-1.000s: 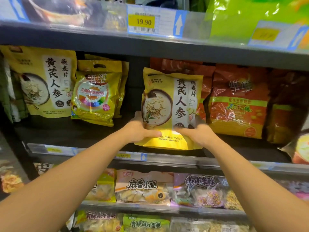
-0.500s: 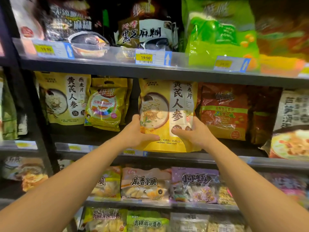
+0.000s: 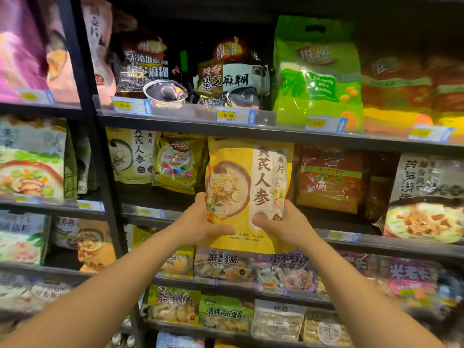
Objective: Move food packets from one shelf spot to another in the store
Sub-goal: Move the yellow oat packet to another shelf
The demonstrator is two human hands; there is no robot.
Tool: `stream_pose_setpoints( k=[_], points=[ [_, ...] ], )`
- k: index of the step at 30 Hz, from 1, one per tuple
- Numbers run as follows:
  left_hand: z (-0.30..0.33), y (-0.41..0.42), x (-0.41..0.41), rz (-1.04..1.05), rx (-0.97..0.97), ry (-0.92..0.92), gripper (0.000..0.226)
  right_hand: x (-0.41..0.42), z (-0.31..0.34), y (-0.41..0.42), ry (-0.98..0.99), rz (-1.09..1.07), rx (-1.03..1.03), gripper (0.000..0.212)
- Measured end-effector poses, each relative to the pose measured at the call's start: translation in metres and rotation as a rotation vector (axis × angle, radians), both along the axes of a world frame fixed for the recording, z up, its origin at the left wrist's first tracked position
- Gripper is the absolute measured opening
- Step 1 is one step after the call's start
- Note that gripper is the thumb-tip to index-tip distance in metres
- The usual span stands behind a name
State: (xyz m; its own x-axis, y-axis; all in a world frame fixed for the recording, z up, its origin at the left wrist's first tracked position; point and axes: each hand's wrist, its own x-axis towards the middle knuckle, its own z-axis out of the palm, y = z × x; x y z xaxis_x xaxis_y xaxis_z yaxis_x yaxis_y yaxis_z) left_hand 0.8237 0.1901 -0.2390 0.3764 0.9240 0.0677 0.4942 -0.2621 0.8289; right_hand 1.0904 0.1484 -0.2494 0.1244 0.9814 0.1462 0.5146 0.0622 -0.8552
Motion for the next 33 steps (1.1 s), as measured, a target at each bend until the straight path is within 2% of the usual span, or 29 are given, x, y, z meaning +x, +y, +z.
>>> stream_pose_setpoints(
  k=[8, 16, 22, 27, 33],
  points=[
    [0.019, -0.038, -0.017, 0.019, -0.008, -0.015, 0.111, -0.015, 0.021, -0.027, -0.013, 0.040, -0.017, 0.080],
    [0.030, -0.056, -0.032, 0.028, -0.011, -0.034, 0.101, -0.027, 0.040, -0.044, -0.053, 0.058, -0.081, 0.053],
    [0.027, -0.066, -0.049, 0.004, 0.016, -0.077, 0.091, -0.049, 0.051, -0.060, -0.050, 0.026, -0.111, 0.049],
    [0.031, -0.072, -0.084, -0.052, 0.001, -0.065, 0.092, -0.084, 0.056, -0.080, -0.031, -0.016, -0.140, 0.051],
    [0.032, -0.087, -0.137, -0.086, -0.019, -0.081, 0.108, -0.137, 0.056, -0.101, -0.072, -0.053, -0.116, 0.047]
  ],
)
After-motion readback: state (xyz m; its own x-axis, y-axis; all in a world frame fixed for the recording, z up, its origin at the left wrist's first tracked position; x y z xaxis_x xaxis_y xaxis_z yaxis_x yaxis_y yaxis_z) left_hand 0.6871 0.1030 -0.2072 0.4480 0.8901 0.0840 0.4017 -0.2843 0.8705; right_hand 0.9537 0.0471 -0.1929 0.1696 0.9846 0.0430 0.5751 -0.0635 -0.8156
